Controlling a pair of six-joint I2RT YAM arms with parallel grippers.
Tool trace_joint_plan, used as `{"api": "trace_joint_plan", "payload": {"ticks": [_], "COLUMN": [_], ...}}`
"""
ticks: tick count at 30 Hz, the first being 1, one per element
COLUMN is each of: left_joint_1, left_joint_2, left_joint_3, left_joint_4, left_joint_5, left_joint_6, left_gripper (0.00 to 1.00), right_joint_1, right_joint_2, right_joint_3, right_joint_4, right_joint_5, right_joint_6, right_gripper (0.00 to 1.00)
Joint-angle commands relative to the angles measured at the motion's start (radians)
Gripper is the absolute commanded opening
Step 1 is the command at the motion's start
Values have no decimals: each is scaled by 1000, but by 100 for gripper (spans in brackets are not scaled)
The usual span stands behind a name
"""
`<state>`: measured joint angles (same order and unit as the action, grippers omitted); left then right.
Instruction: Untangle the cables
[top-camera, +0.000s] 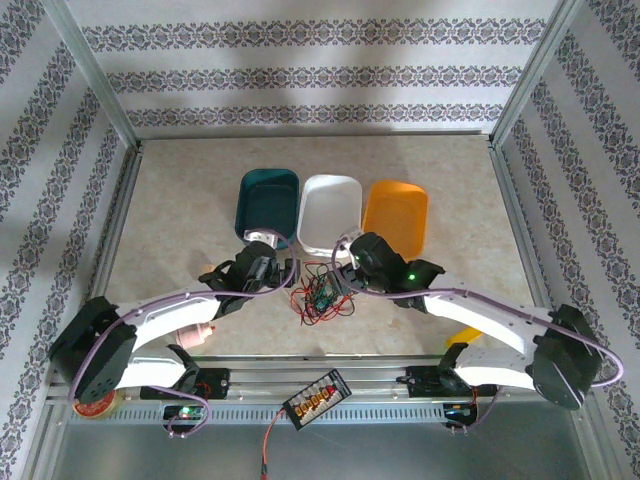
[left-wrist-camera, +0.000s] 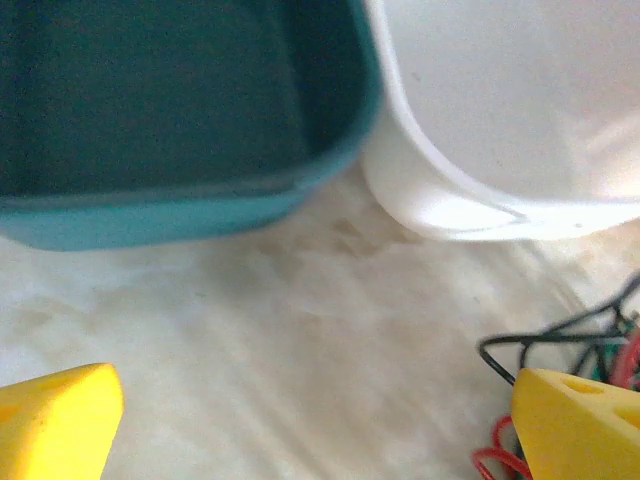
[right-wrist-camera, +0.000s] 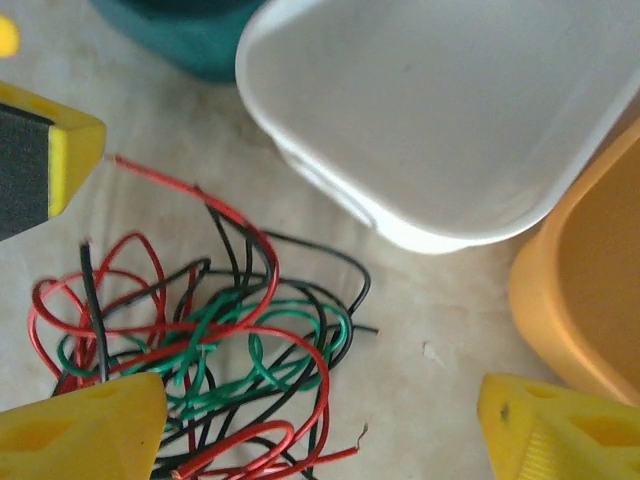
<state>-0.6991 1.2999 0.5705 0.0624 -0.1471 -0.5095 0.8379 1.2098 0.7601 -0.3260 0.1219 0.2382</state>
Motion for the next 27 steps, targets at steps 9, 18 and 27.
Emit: {"api": "trace_joint_plan", "payload": {"ticks": [9, 18, 27], "left_joint_1": [-71, -80, -86], "left_joint_2": [70, 126, 187], "left_joint_3": [97, 104, 123], "left_joint_4": [-8, 18, 36], "left_joint_5": [178, 199, 219], "left_joint_6": [39, 16, 16], "left_gripper": [99, 99, 99], "right_joint_1": [-43, -63, -101], "right_joint_2": [115, 179, 117], "right_joint_3": [12, 2, -22], "right_joint_4": [-14, 18, 22], "right_joint_5": [-226, -244, -191], "right_joint_6": [56, 66, 88], "right_gripper": [58, 46, 1]}}
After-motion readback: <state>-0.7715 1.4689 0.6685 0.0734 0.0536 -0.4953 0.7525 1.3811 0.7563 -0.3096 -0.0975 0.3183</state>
